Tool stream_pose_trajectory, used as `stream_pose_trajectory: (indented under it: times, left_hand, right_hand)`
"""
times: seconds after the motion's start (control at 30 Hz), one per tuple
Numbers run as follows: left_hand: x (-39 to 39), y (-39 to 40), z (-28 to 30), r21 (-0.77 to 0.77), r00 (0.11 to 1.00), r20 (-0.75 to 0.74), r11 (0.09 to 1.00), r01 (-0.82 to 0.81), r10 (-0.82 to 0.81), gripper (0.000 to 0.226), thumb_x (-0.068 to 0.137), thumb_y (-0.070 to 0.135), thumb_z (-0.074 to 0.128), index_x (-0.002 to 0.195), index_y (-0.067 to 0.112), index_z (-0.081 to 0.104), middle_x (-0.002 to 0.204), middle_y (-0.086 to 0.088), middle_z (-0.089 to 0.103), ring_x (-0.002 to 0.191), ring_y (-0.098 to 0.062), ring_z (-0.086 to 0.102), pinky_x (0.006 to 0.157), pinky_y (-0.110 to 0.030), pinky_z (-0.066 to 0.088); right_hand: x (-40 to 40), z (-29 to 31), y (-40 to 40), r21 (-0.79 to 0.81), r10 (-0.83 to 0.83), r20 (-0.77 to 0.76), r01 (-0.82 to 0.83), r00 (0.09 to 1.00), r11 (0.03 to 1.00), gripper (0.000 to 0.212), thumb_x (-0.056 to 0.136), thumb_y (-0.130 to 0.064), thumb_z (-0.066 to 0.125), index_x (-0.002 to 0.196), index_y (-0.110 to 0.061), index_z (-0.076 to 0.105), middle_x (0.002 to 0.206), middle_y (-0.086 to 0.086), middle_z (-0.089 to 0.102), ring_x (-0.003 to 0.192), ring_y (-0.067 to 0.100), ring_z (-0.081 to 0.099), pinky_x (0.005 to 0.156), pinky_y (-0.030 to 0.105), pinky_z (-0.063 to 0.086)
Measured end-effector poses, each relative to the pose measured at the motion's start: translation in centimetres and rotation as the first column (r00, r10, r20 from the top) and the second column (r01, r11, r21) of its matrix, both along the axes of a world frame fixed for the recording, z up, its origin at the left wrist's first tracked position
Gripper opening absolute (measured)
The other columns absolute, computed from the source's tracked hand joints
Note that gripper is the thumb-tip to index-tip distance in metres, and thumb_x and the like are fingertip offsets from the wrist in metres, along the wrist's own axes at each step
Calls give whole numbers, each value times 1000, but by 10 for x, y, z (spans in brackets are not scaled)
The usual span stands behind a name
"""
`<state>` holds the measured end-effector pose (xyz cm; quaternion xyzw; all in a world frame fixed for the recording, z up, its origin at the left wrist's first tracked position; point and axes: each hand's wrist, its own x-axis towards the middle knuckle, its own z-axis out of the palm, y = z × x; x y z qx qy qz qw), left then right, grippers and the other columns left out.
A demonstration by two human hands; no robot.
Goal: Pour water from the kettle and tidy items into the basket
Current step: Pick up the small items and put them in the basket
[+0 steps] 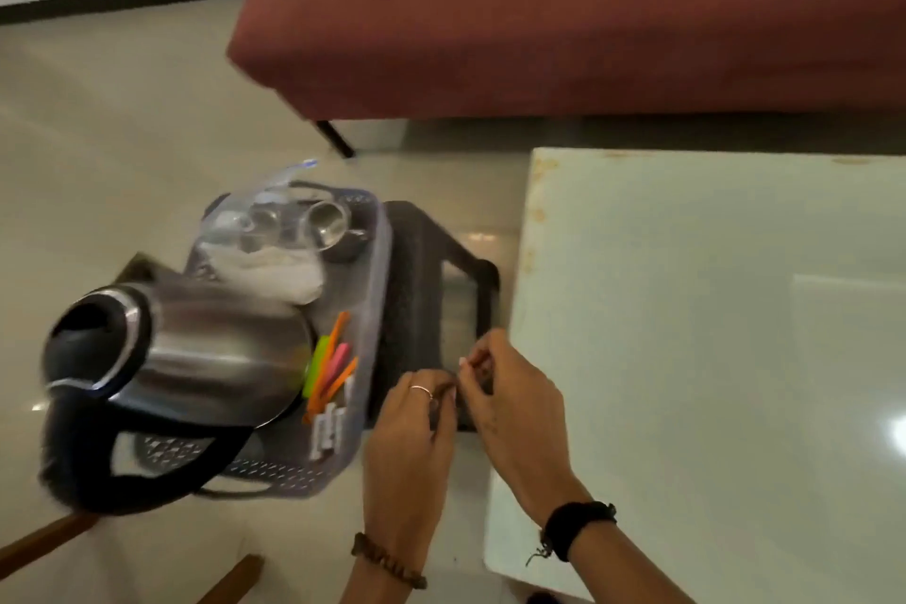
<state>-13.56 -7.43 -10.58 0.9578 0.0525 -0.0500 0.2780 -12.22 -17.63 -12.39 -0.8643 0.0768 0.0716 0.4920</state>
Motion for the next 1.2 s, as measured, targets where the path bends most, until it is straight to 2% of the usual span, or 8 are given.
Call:
stream_pose_trajectory:
  times: [0.07,0.2,0.5,0.67,0.77,0.9,1.07,1.2]
  left_hand:
    - [0,-54,-5,-50,995,-76,997,66,-70,10,88,17,55,95,15,63,88,13,53,70,6,47,67,6,34]
    - [-11,-195,-19,-166,949,-74,942,291,-306,11,91,22,52,98,24,60,95,18,58,82,1,56,71,-4,42]
    - [-108,-546,-38,-372,681,-179,689,622,-710,14,90,32,50,103,33,54,96,20,56,86,2,57,74,-19,51]
    - [-153,-689,-49,-323,520,-47,505,800,-853,24,91,26,51,114,29,53,114,13,57,102,-4,54,79,-12,43]
    - [-161,-758,-54,-172,325,102,305,937,-940,38,90,21,52,128,23,48,136,1,49,122,-15,46,97,-23,43]
    - [-158,-830,-71,-17,205,53,204,979,-977,60,88,17,58,140,25,30,154,-7,19,139,-23,24,107,-34,35]
    - [-156,-849,-92,-16,254,-41,255,967,-966,30,90,1,42,115,12,54,132,-2,49,122,-18,44,85,-32,45]
    - [-157,-820,-88,-102,264,19,261,960,-964,28,89,11,55,116,13,55,124,-3,52,106,-18,57,83,-29,50]
  right_hand:
    - [-14,-7,-55,-6,-136,-41,136,990,991,15,91,-35,52,82,-32,40,63,-13,53,52,2,52,56,6,40]
    - [-53,-24,-197,-117,-396,-68,387,916,915,19,89,-35,53,81,-37,36,56,-16,52,60,-8,53,42,12,28]
    - [-209,-25,-511,-338,-763,-67,705,643,624,17,89,-33,53,83,-35,38,59,-17,53,48,0,49,48,15,28]
    - [-283,-35,-631,-407,-889,-51,804,454,434,13,90,-25,55,83,-29,44,72,-15,57,58,-2,52,49,15,32]
    - [-314,-50,-677,-457,-918,-51,808,393,372,9,88,-19,58,94,-20,50,93,-8,58,59,5,49,45,14,26]
    - [-335,-72,-708,-501,-922,-113,780,370,375,38,85,-19,63,120,-14,48,122,3,47,60,15,52,39,15,27]
    - [-342,-89,-718,-493,-901,-152,759,406,425,47,88,-24,60,131,-20,42,125,4,46,76,21,62,46,20,39]
    - [-342,-90,-711,-497,-904,-143,761,403,418,38,87,-25,60,123,-22,48,115,2,51,68,15,53,44,19,33]
